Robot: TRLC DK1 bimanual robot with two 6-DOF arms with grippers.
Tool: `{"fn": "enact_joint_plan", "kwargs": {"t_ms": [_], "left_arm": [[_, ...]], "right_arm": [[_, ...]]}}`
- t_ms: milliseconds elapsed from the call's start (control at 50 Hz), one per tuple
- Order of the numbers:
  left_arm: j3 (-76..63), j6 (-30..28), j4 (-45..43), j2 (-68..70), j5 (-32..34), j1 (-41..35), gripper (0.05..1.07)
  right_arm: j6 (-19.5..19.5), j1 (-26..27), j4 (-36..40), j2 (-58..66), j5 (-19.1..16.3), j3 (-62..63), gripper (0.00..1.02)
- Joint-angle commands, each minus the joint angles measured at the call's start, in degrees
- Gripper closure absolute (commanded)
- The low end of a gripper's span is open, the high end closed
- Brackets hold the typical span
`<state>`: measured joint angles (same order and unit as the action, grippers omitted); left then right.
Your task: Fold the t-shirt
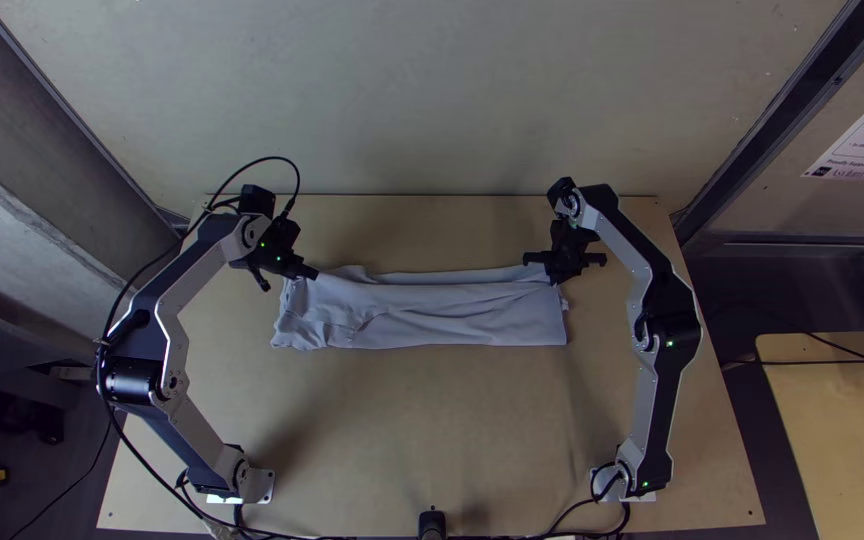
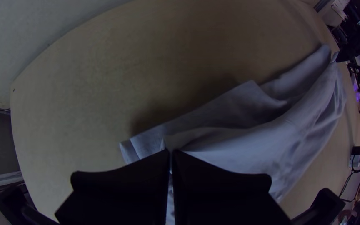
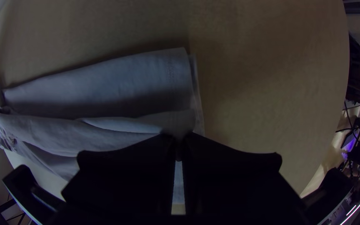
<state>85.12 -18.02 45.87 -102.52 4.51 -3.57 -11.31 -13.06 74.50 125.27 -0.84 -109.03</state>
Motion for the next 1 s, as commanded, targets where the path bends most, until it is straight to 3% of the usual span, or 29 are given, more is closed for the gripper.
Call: {"fn": "enact_joint_plan", "kwargs": {"t_ms": [0,20,60,140,280,400,520,600,720,880,980], "left_arm": [[-3.3,0.44,-2.45,-2.16,0.32,0.94,1.04],[-3.65,0.62,-2.89,-2.51,0.32,0.94,1.01],[-4.35,1.23,-3.94,-3.04,0.32,1.02,0.82],[-5.49,1.76,-4.03,-4.36,0.32,1.11,0.07],[-5.67,2.2,-4.29,-4.27,0.32,2.26,0.09],[-4.88,2.9,-4.03,-1.19,0.41,4.01,0.09],[-4.88,3.08,-3.06,3.91,1.81,5.6,0.09],[-4.79,3.17,-1.83,7.16,2.96,6.39,0.09],[-4.97,4.05,1.59,11.55,7.0,7.88,0.09],[-6.02,5.36,6.43,13.84,15.79,11.04,0.09],[-6.99,5.98,8.63,13.84,22.64,14.74,0.09]], "right_arm": [[-0.82,-0.04,-0.41,2.43,0.75,-1.45,0.99],[-0.82,-0.04,-0.5,2.61,0.75,-1.45,0.99],[-0.82,-0.04,-0.85,2.87,0.75,-1.53,0.97],[-0.91,-0.04,-0.85,3.22,0.67,-1.36,0.86],[-0.55,1.46,-0.93,3.4,0.75,-2.76,0.53],[-0.55,3.13,-3.13,0.5,0.93,-2.68,0.45],[0.24,3.83,-4.54,-3.19,0.93,-2.94,0.15],[0.76,3.83,-5.07,-5.57,1.02,-3.03,0.1],[1.38,2.69,-5.07,-8.47,9.72,-2.24,0.09],[-0.64,2.78,-5.07,-13.04,10.16,-0.83,0.03],[-0.91,2.78,-5.07,-16.46,8.49,-0.48,0.03]]}}
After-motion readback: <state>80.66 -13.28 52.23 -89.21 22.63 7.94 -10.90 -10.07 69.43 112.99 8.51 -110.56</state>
